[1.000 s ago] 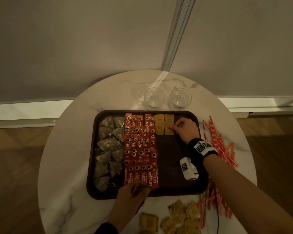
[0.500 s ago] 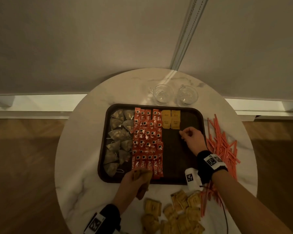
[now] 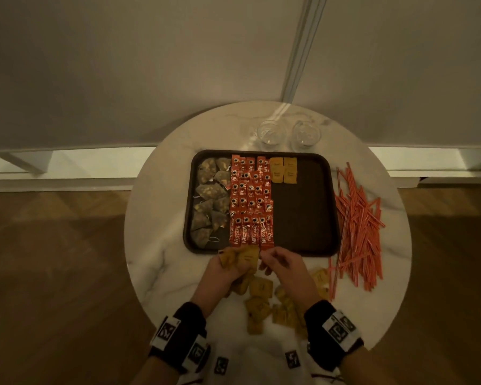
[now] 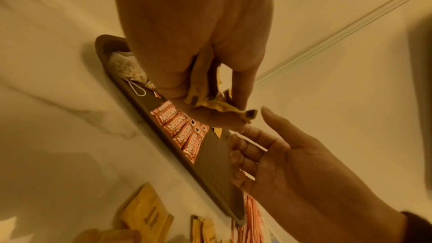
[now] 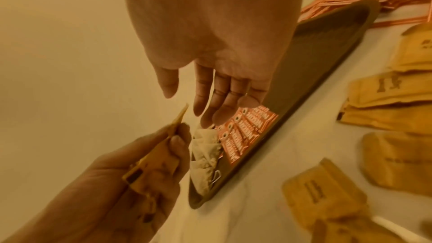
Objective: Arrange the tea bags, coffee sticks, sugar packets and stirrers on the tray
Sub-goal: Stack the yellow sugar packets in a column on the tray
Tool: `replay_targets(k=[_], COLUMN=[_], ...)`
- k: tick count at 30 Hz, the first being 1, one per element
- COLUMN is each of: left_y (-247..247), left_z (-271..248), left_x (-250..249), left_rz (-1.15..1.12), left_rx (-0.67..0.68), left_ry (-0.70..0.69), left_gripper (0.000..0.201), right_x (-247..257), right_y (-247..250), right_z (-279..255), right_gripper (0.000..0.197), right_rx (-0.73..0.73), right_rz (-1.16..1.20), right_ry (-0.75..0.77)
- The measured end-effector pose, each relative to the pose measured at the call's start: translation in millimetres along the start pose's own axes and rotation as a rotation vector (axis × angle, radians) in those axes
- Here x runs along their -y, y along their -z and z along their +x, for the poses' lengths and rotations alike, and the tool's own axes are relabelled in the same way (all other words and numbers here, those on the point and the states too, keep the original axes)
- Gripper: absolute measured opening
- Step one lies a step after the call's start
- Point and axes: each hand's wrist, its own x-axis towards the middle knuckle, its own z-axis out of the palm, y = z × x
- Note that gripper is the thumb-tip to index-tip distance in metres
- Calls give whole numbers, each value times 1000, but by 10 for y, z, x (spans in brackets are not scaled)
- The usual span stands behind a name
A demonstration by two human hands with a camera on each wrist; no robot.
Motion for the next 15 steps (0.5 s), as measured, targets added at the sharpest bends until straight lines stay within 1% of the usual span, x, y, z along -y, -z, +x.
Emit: replay_targets(k=[2,4,8,11,15], left_y=[-42,-51,-49,-36,-18], left_z=[-70,-127,-234,-279,-322], left_x=[33,84,136,157,149], left_rz=[16,53,92,104,115], left_rx=[8,14,2,19,52], left_ry=[-40,-68,-81,-104,-122], left_gripper=[22,24,20,12,8], right_x=[14,42,146,186,203], right_y=[-54,-78,-67,-34,-12], right_z=[-70,-125,-240,-301,-377], right_gripper=[7,4,7,14,13], right_rx=[-21,-36,-40,-54,-72], right_rz=[11,6,61,75,103], right_ry=[16,39,54,46,58])
